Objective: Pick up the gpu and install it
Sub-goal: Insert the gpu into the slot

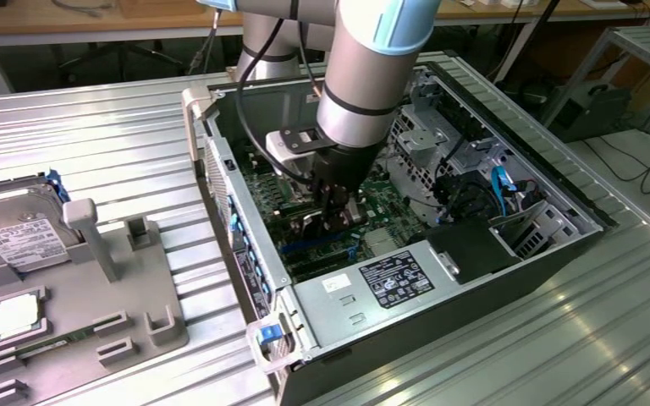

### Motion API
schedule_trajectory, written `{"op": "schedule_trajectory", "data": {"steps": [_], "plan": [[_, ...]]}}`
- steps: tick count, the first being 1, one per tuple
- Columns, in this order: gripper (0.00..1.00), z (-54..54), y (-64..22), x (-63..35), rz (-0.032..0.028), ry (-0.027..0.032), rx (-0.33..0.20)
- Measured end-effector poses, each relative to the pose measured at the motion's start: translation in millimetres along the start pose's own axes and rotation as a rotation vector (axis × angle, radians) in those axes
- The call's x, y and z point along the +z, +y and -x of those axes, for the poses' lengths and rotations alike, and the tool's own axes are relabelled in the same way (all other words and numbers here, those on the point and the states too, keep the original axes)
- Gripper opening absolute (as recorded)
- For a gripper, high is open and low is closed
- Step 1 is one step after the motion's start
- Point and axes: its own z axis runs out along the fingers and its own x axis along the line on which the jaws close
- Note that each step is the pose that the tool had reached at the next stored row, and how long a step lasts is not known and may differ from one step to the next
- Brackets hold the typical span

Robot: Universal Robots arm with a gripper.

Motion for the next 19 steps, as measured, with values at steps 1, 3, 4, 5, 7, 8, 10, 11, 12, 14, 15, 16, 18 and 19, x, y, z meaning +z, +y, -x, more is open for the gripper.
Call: {"op": "schedule_trajectory", "data": {"steps": [1, 3, 4, 5, 7, 8, 10, 11, 12, 14, 15, 16, 18, 19], "plan": [[0.28, 0.0, 0.1, 0.4, 0.0001, 0.0000, 0.000], [0.28, 0.0, 0.1, 1.1, 0.0002, 0.0002, 0.000], [0.28, -0.1, 0.2, 1.4, 0.0003, 0.0002, 0.000], [0.28, 0.0, 0.2, 1.9, 0.0004, 0.0000, 0.000], [0.28, -0.1, 0.2, 2.4, 0.0007, 0.0001, 0.000], [0.28, -0.1, 0.2, 2.4, 0.0007, 0.0002, 0.000], [0.28, 0.0, 0.2, 2.5, 0.0007, 0.0000, 0.000], [0.28, 0.0, 0.2, 2.5, 0.0006, 0.0000, 0.000], [0.28, 0.0, 0.2, 2.5, 0.0006, 0.0000, 0.000], [0.28, -0.1, 0.3, 2.5, 0.0006, 0.0000, 0.000], [0.28, 0.0, 0.5, 2.6, 0.0006, -0.0001, 0.000], [0.28, 0.0, 0.7, 2.6, 0.0006, -0.0001, 0.000], [0.28, 0.0, 1.1, 2.7, 0.0006, -0.0001, 0.000], [0.28, -0.1, 1.2, 2.7, 0.0007, 0.0001, 0.000]]}}
